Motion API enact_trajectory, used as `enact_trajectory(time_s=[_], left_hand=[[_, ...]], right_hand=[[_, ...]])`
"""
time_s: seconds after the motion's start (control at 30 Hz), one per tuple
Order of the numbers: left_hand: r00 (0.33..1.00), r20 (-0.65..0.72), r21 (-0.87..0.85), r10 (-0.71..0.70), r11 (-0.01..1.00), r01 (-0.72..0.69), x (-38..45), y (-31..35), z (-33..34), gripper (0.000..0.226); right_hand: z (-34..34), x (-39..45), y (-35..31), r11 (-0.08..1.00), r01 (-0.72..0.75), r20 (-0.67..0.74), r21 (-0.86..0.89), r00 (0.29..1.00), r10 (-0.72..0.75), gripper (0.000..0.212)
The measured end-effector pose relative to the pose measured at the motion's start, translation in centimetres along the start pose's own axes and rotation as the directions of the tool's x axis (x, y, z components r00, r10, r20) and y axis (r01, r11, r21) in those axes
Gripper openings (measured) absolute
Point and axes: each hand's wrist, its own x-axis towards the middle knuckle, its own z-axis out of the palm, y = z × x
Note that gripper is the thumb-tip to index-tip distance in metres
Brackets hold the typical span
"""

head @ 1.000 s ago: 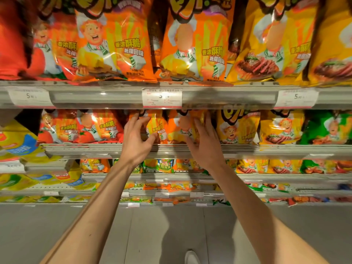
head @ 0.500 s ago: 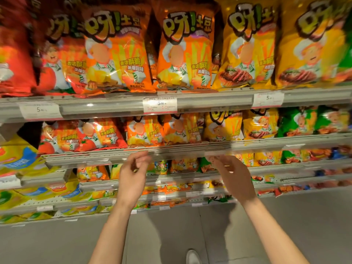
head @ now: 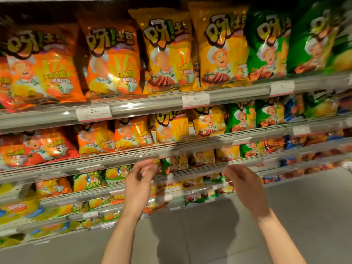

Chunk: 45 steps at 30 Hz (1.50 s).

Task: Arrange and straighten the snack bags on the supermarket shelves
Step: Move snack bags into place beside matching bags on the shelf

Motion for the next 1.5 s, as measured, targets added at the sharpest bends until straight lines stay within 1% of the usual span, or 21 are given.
enact_trajectory(time_s=[0.17,0.23,0.4,0.57,0.7,0.87,0.93,1.0,1.07,1.23,1.3,1.4,1.5], left_hand=[[0.999,0.03,-0.036,0.033,0.999,-0.032,-1.4,1.1,10.9,0.009],[0.997,0.064,-0.045,0.033,0.999,-0.03,-1.9,1.5,15.1,0.011],[0.99,0.139,-0.011,0.033,0.999,-0.032,-2.2,2.4,22.6,0.009],[0.977,0.211,0.047,0.022,0.998,-0.032,-1.0,2.8,29.0,0.009],[0.969,0.241,0.069,0.057,0.995,-0.075,0.4,3.1,34.4,0.01],[0.95,0.305,0.036,0.067,0.996,-0.082,2.4,3.1,42.1,0.016],[0.944,0.322,0.025,0.074,0.996,-0.087,3.4,3.3,45.4,0.018],[0.937,0.338,0.004,0.085,0.996,-0.091,4.2,3.4,48.5,0.014],[0.934,0.35,-0.034,0.072,0.997,-0.065,4.7,3.1,51.3,0.01],[0.942,0.335,-0.038,0.027,0.999,-0.016,5.5,2.7,56.6,0.01],[0.948,0.317,-0.034,0.027,0.999,-0.017,5.8,2.9,58.5,0.012],[0.963,0.267,-0.028,0.027,0.999,-0.02,6.7,2.4,61.5,0.02],[0.982,0.186,-0.045,0.018,0.999,-0.01,7.0,2.0,64.9,0.016]], right_hand=[[-8.4,3.6,2.6,0.998,-0.024,-0.021,0.052,0.999,0.025,0.005],[-11.7,4.7,3.6,0.995,-0.036,-0.049,0.09,0.998,0.04,0.005],[-18.6,6.6,6.4,0.99,-0.062,-0.1,0.128,0.992,0.075,0.01],[-23.4,9.5,8.9,0.983,-0.112,-0.156,0.146,0.979,0.134,0.011],[-26.7,11.8,10.2,0.985,-0.087,-0.217,0.148,0.969,0.118,0.006],[-31.8,15.9,11.5,0.966,-0.141,-0.257,0.216,0.946,0.196,0.006],[-33.8,17.9,11.8,0.967,-0.137,-0.283,0.214,0.939,0.195,0.006],[-35.5,19.9,12.2,0.972,-0.121,-0.298,0.199,0.938,0.178,0.009],[-37.3,21.8,12.7,0.974,-0.121,-0.296,0.191,0.939,0.175,0.009],[-41.5,25.6,13.8,0.971,-0.12,-0.286,0.205,0.942,0.176,0.007],[-43.0,27.2,13.9,0.976,-0.1,-0.273,0.191,0.95,0.151,0.007],[-45.2,30.4,14.5,0.98,-0.079,-0.243,0.185,0.962,0.123,0.008],[-47.3,34.4,15.2,0.978,-0.046,-0.208,0.205,0.974,0.09,0.013]])
